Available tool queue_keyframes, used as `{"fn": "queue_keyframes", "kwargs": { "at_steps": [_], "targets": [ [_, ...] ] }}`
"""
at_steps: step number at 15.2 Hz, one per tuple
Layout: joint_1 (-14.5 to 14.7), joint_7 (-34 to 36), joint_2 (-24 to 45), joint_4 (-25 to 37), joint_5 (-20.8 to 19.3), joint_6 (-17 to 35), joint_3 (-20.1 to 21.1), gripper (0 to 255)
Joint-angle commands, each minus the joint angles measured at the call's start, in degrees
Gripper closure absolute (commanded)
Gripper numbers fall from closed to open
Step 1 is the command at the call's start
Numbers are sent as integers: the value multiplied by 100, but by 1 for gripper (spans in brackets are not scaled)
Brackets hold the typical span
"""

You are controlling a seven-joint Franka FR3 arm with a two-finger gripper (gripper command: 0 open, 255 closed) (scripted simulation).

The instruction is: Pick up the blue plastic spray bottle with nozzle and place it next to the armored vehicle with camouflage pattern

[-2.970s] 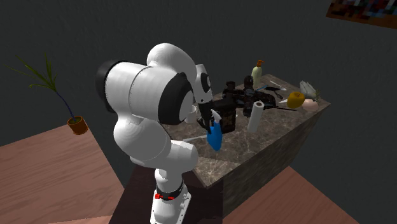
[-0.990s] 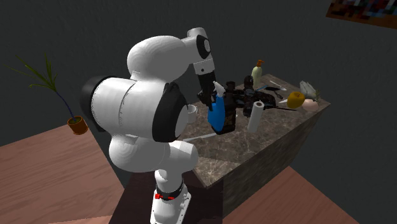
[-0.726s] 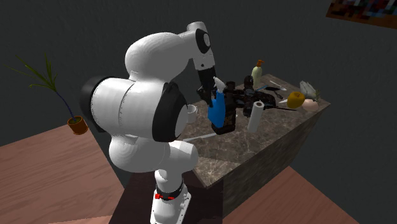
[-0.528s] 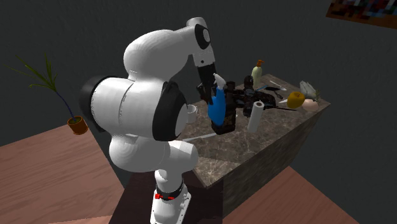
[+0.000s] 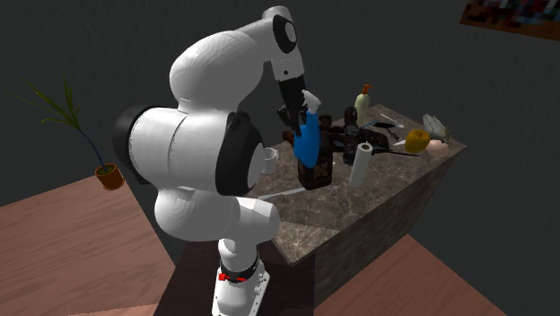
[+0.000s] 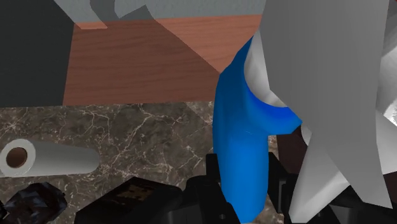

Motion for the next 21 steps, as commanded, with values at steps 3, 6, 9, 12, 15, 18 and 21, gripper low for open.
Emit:
{"fn": "queue_keyframes", "kwargs": {
  "at_steps": [3,6,9,12,15,18,21],
  "targets": [
    [-3,-109,67,358,-1,-275,36,255],
    [-34,-253,205,547,-76,-270,-61,255],
    [-124,-548,553,698,-263,79,-396,255],
    [-211,-844,954,912,-393,427,-722,255],
    [-298,-1149,1408,1188,-457,768,-1040,255],
    [-389,-1469,1915,1527,-447,1097,-1345,255],
    [-500,-1812,2477,1932,-352,1406,-1630,255]
  ]
}}
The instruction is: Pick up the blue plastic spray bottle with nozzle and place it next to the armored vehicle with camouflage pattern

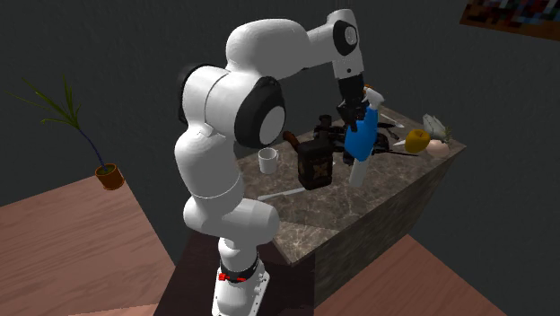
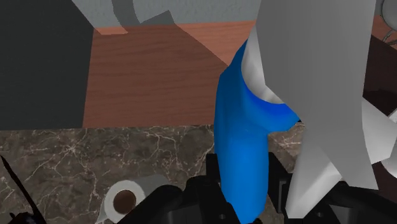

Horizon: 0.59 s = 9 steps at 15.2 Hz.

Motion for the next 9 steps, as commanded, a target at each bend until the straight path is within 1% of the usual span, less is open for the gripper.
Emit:
{"fn": "queue_keyframes", "kwargs": {
  "at_steps": [1,5,9],
  "targets": [
    [-75,-234,414,305,95,208,-183,255],
    [-307,-739,1271,993,401,543,-485,255],
    [-660,-1269,2215,1848,842,752,-675,255]
  ]
}}
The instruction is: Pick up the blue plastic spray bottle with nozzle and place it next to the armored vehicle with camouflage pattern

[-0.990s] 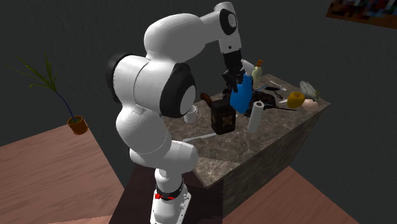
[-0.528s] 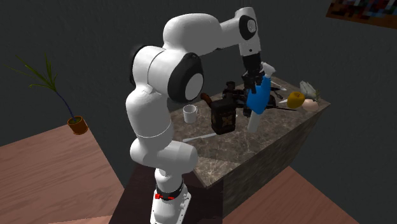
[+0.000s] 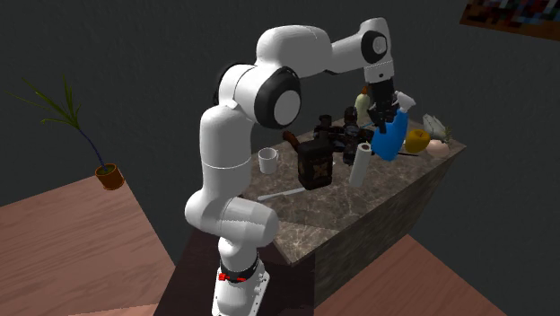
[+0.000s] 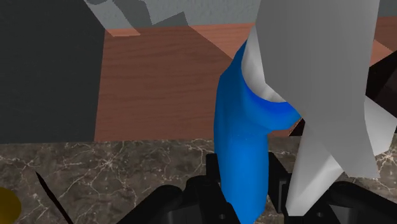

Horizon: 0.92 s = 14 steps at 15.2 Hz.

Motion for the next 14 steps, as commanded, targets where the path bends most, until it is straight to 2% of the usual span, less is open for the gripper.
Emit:
{"fn": "queue_keyframes", "kwargs": {
  "at_steps": [1,6,9,14],
  "targets": [
    [-209,-278,527,509,260,76,-75,255],
    [-906,-892,1858,2040,908,-18,-81,255],
    [-1468,-1219,2820,3398,1306,-338,0,255],
    [-1374,-1072,2721,2848,1251,80,13,255]
  ]
}}
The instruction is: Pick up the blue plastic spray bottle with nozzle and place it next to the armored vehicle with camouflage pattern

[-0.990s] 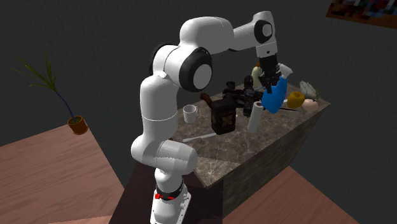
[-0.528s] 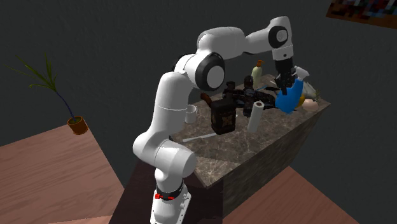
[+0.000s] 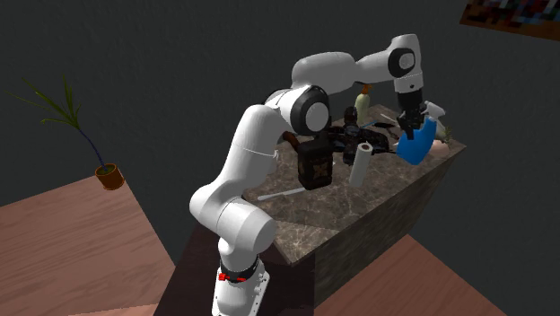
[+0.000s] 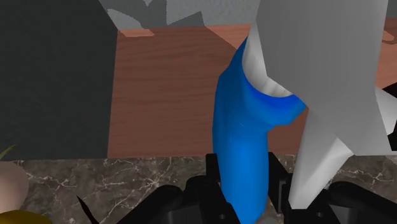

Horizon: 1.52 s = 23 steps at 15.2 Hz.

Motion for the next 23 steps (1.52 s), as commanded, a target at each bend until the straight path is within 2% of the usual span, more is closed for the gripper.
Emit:
{"fn": "queue_keyframes", "kwargs": {
  "at_steps": [1,11,23],
  "targets": [
    [25,57,-2,-166,-7,155,6,255],
    [122,301,-4,-943,-46,871,31,255],
    [147,547,193,-1558,-34,1620,85,255]
  ]
}}
